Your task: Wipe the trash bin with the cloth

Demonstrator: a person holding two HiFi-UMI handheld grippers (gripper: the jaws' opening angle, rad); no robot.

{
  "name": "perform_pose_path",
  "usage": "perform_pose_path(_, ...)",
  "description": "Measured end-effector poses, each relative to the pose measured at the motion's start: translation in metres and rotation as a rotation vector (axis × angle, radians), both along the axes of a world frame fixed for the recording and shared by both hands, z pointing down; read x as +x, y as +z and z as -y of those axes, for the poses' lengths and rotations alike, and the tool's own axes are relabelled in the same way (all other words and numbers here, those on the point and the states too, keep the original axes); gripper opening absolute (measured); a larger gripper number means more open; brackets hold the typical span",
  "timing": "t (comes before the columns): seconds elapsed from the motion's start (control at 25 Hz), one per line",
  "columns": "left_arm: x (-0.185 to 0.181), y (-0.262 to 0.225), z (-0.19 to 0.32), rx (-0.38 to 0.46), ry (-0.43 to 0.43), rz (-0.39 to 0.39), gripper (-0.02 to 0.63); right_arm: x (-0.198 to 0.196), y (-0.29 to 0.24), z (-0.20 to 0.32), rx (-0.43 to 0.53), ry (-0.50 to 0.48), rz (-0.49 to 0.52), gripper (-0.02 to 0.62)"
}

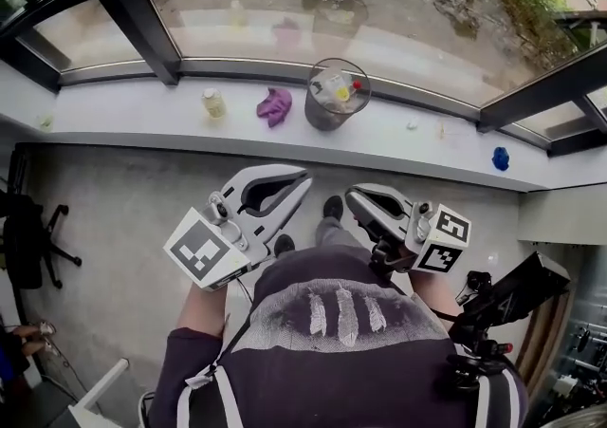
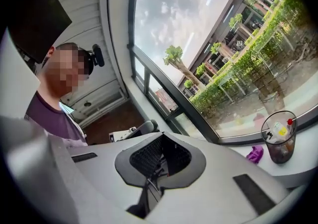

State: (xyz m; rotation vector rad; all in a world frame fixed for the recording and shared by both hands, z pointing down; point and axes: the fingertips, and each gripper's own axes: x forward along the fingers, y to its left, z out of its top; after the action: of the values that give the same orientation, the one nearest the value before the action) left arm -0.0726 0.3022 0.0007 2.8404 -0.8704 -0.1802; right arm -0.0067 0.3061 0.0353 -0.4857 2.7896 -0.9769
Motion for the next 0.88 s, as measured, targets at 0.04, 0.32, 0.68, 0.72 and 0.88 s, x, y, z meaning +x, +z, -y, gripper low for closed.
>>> perform_pose_path(0.04, 0.001, 0.002, 0.003, 0.000, -0.013, 0.014, -0.006, 0.000, 0.003, 0.005, -0.006, -0.014, 0.009, -0.002)
perform_pose_path(0.32, 0.018, 0.009, 0.039, -0.068, -0.090, 0.107, -0.006, 0.031, 0.012, 0.061, -0.047, -0.048, 0.069, -0.001)
perform_pose_path(0.68, 0.085, 0.013, 0.110, -0.116, -0.135, 0.266, -0.006, 0.099, 0.040, 0.133, -0.125, -0.064, 0.131, -0.002)
perform_pose_path(0.72, 0.090, 0.014, 0.117, -0.119, -0.146, 0.281, -0.006, 0.105, 0.044, 0.139, -0.131, -0.071, 0.136, -0.001)
perform_pose_path(0.88, 0.110, 0.012, 0.140, -0.115, -0.174, 0.356, -0.006, 0.130, 0.053, 0.164, -0.141, -0.096, 0.159, -0.002)
